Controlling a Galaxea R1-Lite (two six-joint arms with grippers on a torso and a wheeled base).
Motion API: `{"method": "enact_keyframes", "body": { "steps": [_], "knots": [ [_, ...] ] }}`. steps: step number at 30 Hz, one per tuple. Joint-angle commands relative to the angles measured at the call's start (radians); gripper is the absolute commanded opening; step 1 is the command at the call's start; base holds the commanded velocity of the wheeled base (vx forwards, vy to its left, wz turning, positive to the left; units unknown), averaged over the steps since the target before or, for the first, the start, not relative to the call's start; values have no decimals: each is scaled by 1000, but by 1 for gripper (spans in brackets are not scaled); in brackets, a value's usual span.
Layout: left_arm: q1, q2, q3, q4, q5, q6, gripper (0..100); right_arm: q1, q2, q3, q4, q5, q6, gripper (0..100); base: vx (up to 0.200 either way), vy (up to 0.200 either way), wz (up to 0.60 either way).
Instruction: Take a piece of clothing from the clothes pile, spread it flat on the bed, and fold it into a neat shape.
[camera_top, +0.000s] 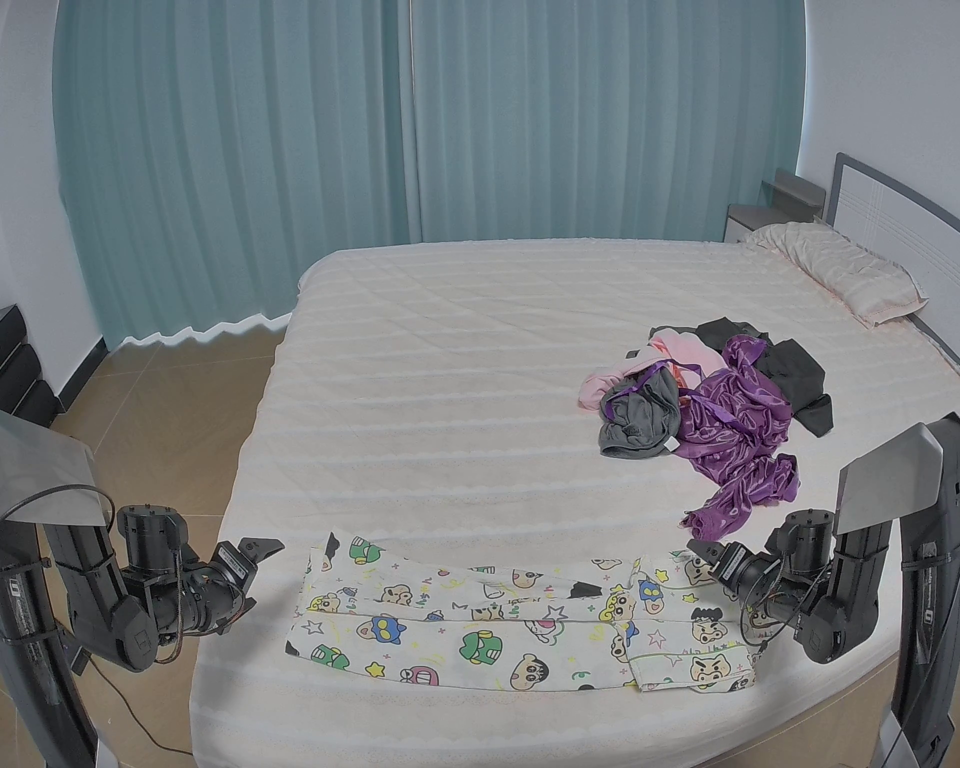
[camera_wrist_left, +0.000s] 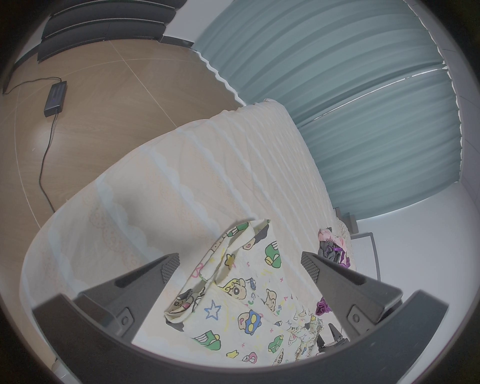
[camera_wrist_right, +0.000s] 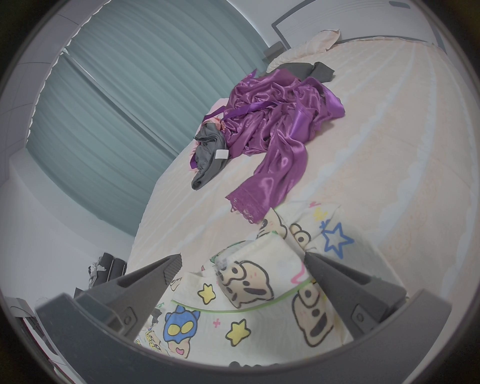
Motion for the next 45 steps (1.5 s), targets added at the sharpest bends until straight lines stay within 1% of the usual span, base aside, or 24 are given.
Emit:
{"method": "enact_keyframes", "body": {
  "steps": [1, 4, 6, 8, 10, 12, 13, 14, 15, 16, 17, 18, 19, 20, 21, 22, 23, 24, 25, 40, 45],
  "knots": [
    [-1, -3, 0, -2, 0, 1, 100, 13, 17, 3, -14, 0, 17, 100, 0, 0, 0],
    [-47, -6, -6, -2, 3, 6, 100, 16, -26, 22, -16, -3, 63, 100, 0, 0, 0],
    [-83, -6, -16, -5, 20, 19, 100, 15, -80, 45, -16, 2, 92, 100, 0, 0, 0],
    [-122, -1, -35, -4, 29, 65, 100, 15, -129, 60, -14, 8, 118, 100, 0, 0, 0],
    [-156, 11, -56, 5, 34, 133, 100, 16, -155, 71, -16, 8, 126, 100, 0, 0, 0],
    [-179, 36, -90, 24, 55, 214, 100, 27, -170, 79, -16, 8, 127, 100, 0, 0, 0],
    [-182, 39, -96, 28, 61, 227, 100, 30, -172, 79, -16, 8, 129, 100, 0, 0, 0],
    [-193, 55, -145, 70, 98, 285, 100, 45, -176, 83, -16, 3, 127, 100, 0, 0, 0],
    [-195, 63, -181, 111, 124, 317, 100, 56, -178, 89, -16, 2, 126, 100, 0, 0, 0],
    [-196, 66, -196, 131, 132, 329, 100, 59, -178, 91, -16, 2, 126, 100, 0, 0, 0],
    [-195, 72, -248, 200, 142, 366, 100, 73, -176, 96, -16, -1, 126, 100, 0, 0, 0],
    [-195, 71, -305, 289, 141, 403, 100, 82, -176, 97, -16, -1, 126, 100, 0, 0, 0],
    [-195, 69, -335, 332, 139, 417, 100, 84, -178, 97, -16, 0, 126, 100, 0, 0, 0],
    [-195, 69, -339, 338, 138, 418, 100, 84, -176, 97, -16, 0, 126, 100, 0, 0, 0],
    [-196, 66, -385, 406, 129, 438, 100, 84, -175, 100, -16, 0, 126, 100, 0, 0, 0],
    [-196, 68, -408, 439, 118, 451, 100, 84, -175, 102, -16, 0, 126, 100, 0, 0, 0],
    [-196, 68, -408, 439, 118, 451, 100, 84, -175, 102, -16, 0, 126, 100, 0, 0, 0],
    [-196, 68, -435, 495, 90, 480, 100, 84, -176, 103, -16, 0, 126, 100, 0, 0, 0],
    [-196, 68, -441, 512, 81, 495, 100, 84, -176, 103, -16, 0, 126, 100, 0, 0, 0],
    [-208, 75, -428, 521, 73, 503, 100, 87, -164, 103, -16, 0, 126, 100, 0, 0, 0],
    [-208, 68, -385, 516, 73, 504, 100, 87, -164, 103, -16, 0, 127, 100, 0, 0, 0]
  ]
}}
